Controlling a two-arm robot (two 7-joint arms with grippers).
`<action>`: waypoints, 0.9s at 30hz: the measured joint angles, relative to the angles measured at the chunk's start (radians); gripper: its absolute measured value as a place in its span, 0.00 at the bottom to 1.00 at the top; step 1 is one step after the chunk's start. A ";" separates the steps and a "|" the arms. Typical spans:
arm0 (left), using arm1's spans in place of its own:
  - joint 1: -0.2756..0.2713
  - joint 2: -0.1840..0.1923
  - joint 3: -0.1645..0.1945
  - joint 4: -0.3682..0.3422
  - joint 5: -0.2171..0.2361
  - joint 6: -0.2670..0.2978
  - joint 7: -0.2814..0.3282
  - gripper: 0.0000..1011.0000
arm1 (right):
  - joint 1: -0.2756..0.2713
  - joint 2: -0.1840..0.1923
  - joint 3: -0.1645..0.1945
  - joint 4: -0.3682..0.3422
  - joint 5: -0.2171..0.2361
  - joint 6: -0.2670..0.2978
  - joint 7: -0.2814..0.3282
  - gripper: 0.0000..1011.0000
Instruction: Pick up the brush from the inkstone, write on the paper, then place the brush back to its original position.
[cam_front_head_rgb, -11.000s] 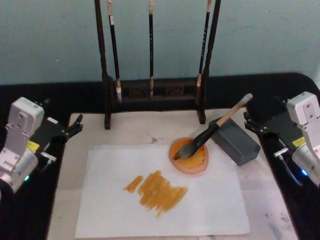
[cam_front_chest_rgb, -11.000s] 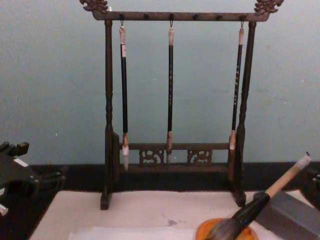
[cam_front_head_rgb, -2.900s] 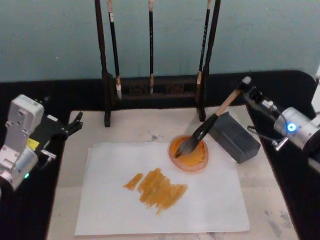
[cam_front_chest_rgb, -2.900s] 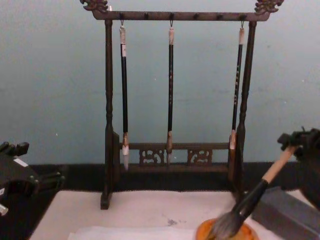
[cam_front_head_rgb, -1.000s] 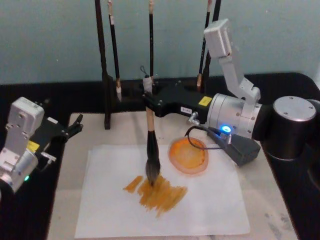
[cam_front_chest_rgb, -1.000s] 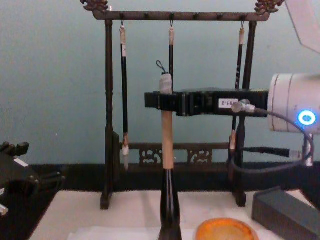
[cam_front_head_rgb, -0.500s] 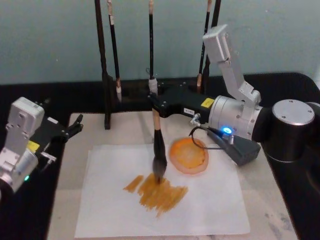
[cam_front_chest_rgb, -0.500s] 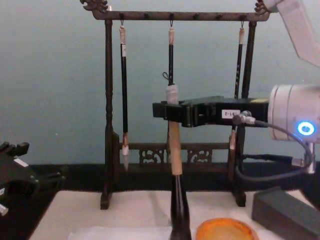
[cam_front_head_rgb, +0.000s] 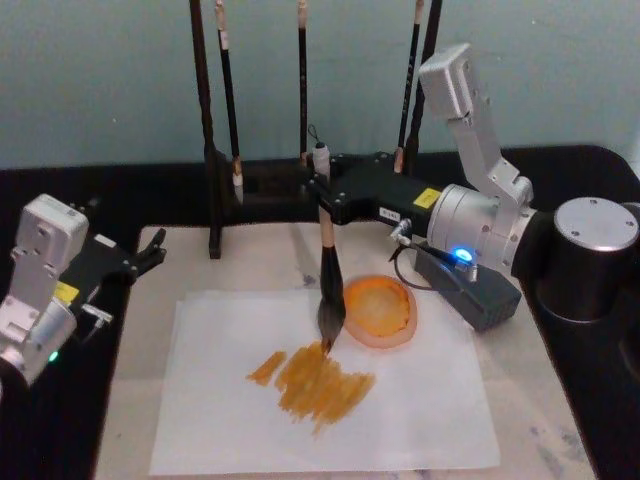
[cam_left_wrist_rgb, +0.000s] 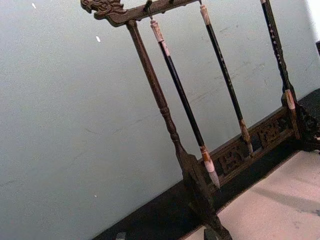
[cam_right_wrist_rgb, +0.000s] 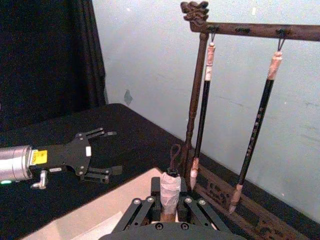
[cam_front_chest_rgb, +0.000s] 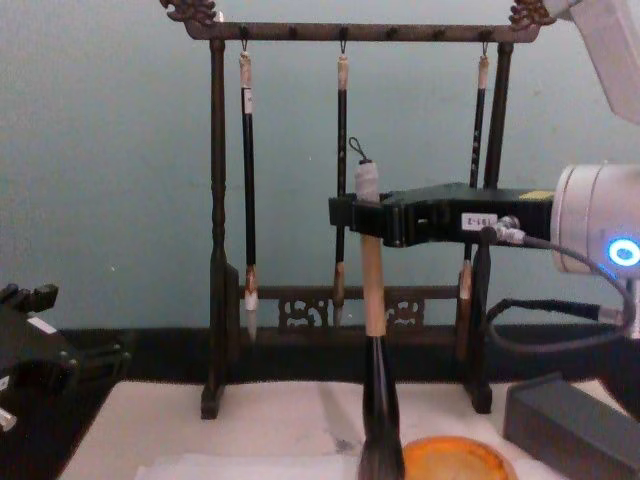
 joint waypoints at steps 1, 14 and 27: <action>0.000 0.000 0.000 0.000 0.000 0.000 0.000 1.00 | -0.001 -0.001 0.002 -0.001 -0.002 0.000 0.000 0.17; 0.000 0.000 0.000 0.000 0.000 0.000 0.000 1.00 | -0.015 -0.029 0.037 -0.023 -0.011 -0.013 0.026 0.17; 0.000 0.000 0.000 0.000 0.000 0.000 0.000 1.00 | -0.024 -0.070 0.029 -0.024 -0.010 -0.001 0.078 0.17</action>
